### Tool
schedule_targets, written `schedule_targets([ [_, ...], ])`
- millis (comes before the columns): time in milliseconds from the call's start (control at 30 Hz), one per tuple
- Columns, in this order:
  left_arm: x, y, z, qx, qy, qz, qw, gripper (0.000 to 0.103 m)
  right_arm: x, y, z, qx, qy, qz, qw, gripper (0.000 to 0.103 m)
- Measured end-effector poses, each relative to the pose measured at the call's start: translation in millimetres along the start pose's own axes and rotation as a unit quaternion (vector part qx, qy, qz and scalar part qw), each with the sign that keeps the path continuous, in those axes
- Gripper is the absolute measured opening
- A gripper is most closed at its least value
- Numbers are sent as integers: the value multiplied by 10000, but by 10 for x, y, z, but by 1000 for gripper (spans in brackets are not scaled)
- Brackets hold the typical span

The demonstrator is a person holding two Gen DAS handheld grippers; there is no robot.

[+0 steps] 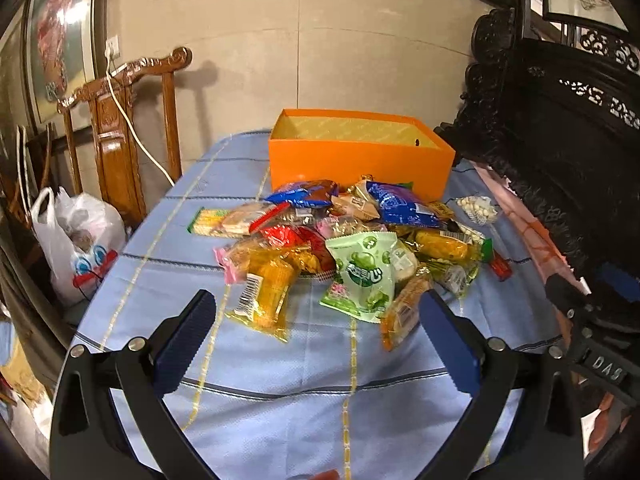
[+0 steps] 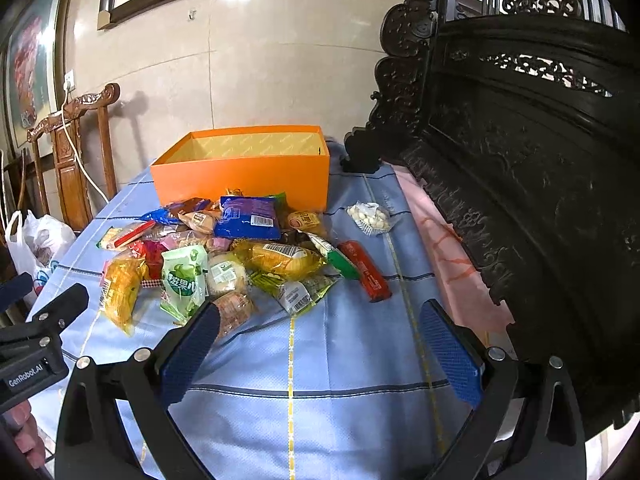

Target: Organize snacks

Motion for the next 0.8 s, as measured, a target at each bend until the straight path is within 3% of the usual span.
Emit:
schedule_targets([
  [233, -10, -3, -18, 28, -125, 13, 9999, 99, 0, -13, -20, 39, -49, 14, 10000, 100],
  [800, -108, -37, -79, 154, -15, -106, 9998, 99, -47, -59, -62, 123, -82, -8, 9999, 100],
])
Point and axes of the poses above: each gripper's, at about its wrist camera, not at the fingertips, and x roughly against the way its jaws point, z to its right, y to its underside, the point moved 3 cm from there along -x, roughly the way its jaws point, and after that the axes turned 15 degrees about -z, right-handed, at the moved point
